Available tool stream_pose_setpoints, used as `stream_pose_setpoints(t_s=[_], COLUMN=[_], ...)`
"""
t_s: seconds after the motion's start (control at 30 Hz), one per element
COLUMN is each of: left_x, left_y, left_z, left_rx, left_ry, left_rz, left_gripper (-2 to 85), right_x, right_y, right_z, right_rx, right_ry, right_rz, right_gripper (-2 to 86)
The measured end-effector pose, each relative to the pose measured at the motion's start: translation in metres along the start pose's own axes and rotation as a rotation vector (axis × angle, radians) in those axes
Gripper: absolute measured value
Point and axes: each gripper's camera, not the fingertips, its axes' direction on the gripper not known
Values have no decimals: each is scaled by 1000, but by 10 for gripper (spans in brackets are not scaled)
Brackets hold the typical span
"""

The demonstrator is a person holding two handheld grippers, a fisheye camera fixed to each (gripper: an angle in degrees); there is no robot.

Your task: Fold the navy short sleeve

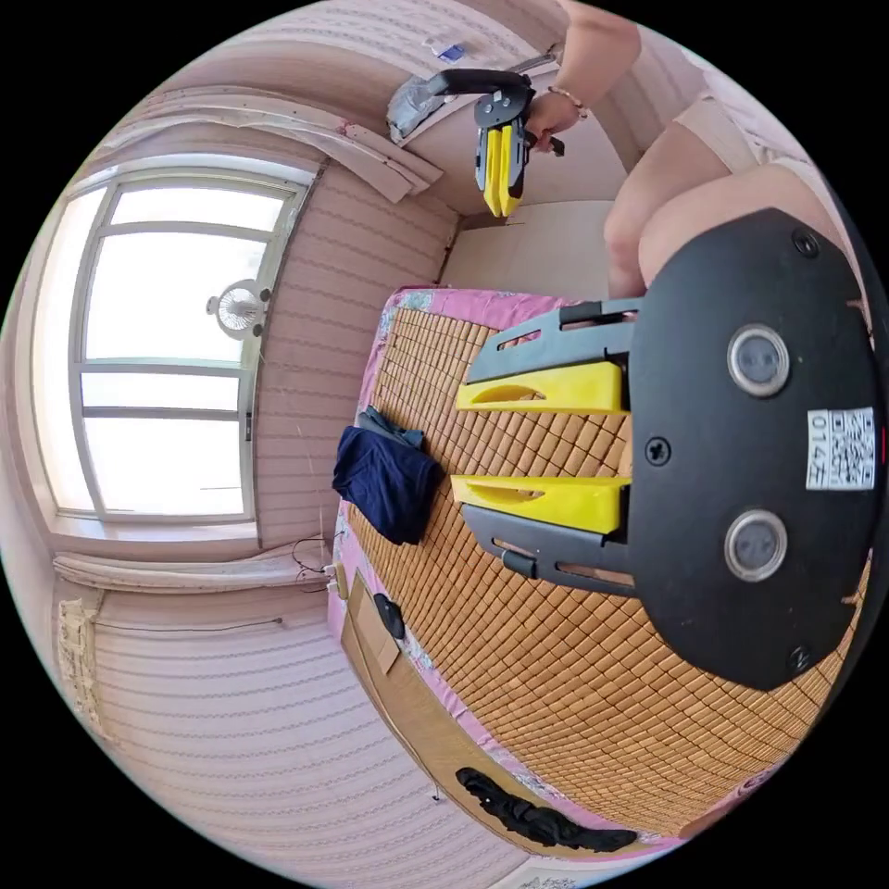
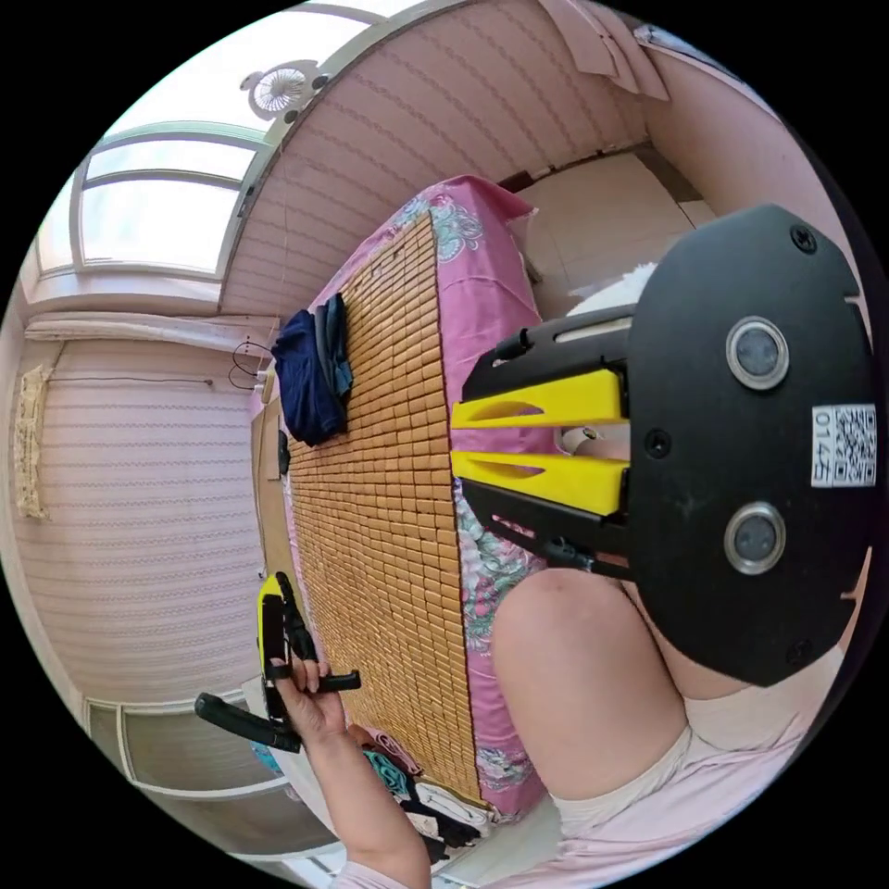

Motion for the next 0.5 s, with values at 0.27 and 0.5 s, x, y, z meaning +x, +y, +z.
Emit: stream_pose_setpoints(t_s=[0.27, 0.5], left_x=[-98, -145], left_y=[-91, -127], left_z=[228, 352], left_rx=[-123, -171], left_ry=[-12, 3], left_rz=[-223, -330], left_gripper=[106, 145], right_x=[59, 90], right_y=[-162, -245], right_z=[171, 314], right_rx=[49, -90], right_ry=[33, -73], right_rz=[-197, -150], right_gripper=[123, 136])
